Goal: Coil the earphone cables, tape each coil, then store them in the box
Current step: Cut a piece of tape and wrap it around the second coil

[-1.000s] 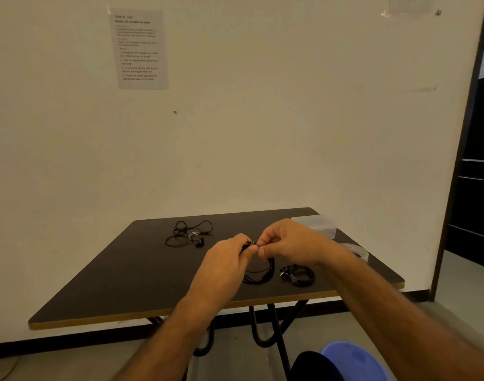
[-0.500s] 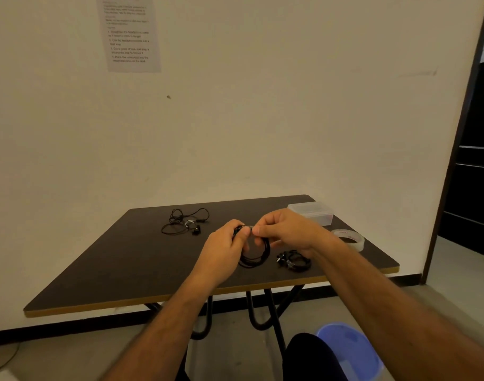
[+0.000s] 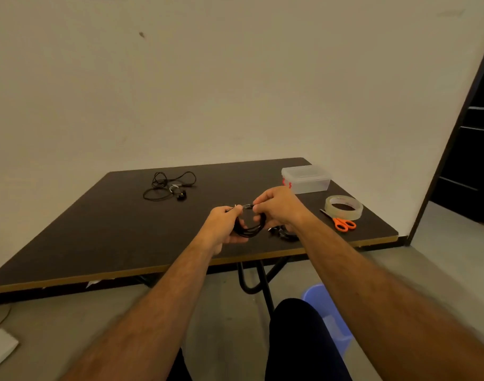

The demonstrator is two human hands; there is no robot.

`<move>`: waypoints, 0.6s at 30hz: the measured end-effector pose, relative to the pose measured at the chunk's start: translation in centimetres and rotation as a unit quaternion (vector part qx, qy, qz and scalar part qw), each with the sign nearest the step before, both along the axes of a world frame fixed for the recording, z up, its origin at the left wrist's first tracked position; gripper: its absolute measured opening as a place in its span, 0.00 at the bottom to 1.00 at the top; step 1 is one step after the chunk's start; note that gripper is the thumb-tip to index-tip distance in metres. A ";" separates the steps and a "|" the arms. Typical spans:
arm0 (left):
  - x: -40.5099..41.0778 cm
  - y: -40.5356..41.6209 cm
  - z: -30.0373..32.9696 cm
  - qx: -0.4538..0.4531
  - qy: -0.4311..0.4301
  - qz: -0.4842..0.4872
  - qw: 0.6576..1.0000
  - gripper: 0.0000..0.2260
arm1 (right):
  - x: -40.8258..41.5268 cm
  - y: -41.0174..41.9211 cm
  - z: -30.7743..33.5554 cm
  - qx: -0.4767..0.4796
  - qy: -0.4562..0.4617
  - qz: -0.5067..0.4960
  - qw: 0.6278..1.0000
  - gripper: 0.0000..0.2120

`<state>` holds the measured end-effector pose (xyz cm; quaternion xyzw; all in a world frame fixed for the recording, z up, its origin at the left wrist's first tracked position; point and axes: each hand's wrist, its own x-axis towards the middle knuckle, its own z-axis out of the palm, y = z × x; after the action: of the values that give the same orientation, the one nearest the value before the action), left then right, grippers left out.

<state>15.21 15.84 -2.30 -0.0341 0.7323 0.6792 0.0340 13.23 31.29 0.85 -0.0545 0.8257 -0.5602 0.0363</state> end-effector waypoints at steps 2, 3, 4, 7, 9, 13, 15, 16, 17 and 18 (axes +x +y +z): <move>-1.4 0.0 -0.6 0.002 -0.015 0.004 1.000 0.10 | -1.7 -0.1 -0.8 0.021 -0.002 -0.018 1.000 0.03; -2.1 -0.1 -0.9 0.004 -0.020 0.008 1.000 0.10 | -2.7 -0.2 -1.2 0.036 -0.001 -0.024 0.999 0.03; -2.9 -0.1 -1.1 0.006 -0.026 0.012 1.000 0.10 | -3.6 -0.3 -1.5 0.054 0.001 -0.029 0.998 0.03; -5.0 -0.3 -1.8 -0.016 -0.042 0.029 0.999 0.09 | -5.9 -0.7 -2.2 0.118 0.008 -0.032 0.992 0.05; -6.6 -0.3 -2.4 -0.067 -0.040 0.044 0.996 0.09 | -7.5 -0.9 -2.6 0.147 0.009 -0.032 0.988 0.05; -8.8 -0.3 -3.0 -0.231 -0.015 0.056 0.971 0.08 | -9.8 -1.0 -3.3 0.199 0.005 -0.038 0.979 0.03; -9.6 -0.2 -3.1 -0.324 -0.001 0.049 0.945 0.08 | -10.7 -0.8 -3.6 0.229 -0.009 -0.028 0.973 0.03; -10.0 -0.1 -3.1 -0.358 0.004 0.044 0.932 0.08 | -11.0 -0.7 -3.7 0.241 -0.019 -0.020 0.970 0.03; -10.3 0.0 -3.1 -0.384 0.008 0.039 0.923 0.08 | -11.4 -0.5 -3.8 0.250 -0.027 -0.012 0.968 0.03; -10.6 0.2 -3.1 -0.399 0.010 0.034 0.916 0.08 | -11.6 -0.2 -3.8 0.258 -0.033 -0.007 0.966 0.04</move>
<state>4.63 16.03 -5.42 -0.0627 0.9414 0.3311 -0.0127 1.59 31.09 -2.92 -0.0190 0.9409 -0.3304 0.0720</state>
